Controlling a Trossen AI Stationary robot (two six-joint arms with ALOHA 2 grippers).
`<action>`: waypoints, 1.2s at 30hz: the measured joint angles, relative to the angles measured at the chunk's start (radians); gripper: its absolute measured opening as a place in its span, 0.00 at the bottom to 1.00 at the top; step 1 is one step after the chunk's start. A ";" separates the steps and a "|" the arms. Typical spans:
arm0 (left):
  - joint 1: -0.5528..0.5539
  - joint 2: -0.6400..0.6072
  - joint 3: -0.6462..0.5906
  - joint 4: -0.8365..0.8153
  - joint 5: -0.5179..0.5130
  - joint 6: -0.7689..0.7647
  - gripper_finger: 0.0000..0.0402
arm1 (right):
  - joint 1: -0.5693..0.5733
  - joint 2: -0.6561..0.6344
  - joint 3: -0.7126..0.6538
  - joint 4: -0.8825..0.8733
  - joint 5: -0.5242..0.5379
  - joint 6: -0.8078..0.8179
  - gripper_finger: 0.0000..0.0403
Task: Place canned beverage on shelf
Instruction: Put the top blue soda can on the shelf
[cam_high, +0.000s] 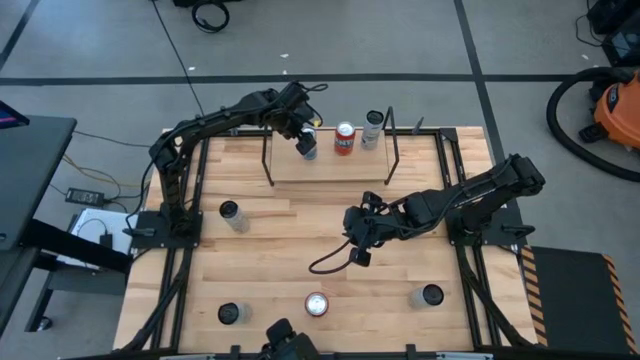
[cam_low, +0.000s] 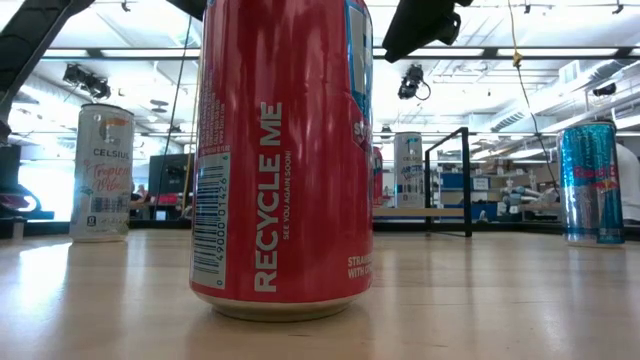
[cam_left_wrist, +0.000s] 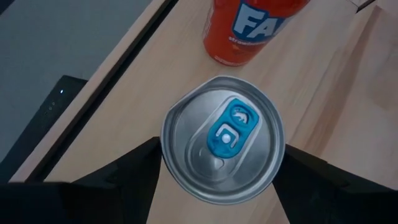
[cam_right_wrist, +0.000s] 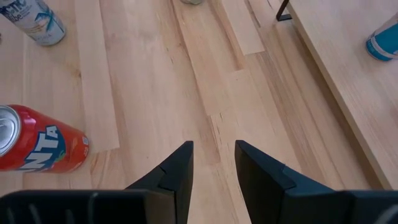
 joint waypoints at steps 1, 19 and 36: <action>0.000 0.000 0.000 0.002 0.000 0.000 0.71 | 0.000 0.000 0.000 0.000 0.000 0.000 0.31; -0.001 -0.007 0.277 -0.281 0.000 0.067 0.71 | 0.026 0.000 0.000 0.000 0.000 0.007 0.31; -0.002 0.035 0.325 -0.502 -0.088 0.148 0.71 | 0.058 0.000 0.000 -0.083 0.012 0.091 0.31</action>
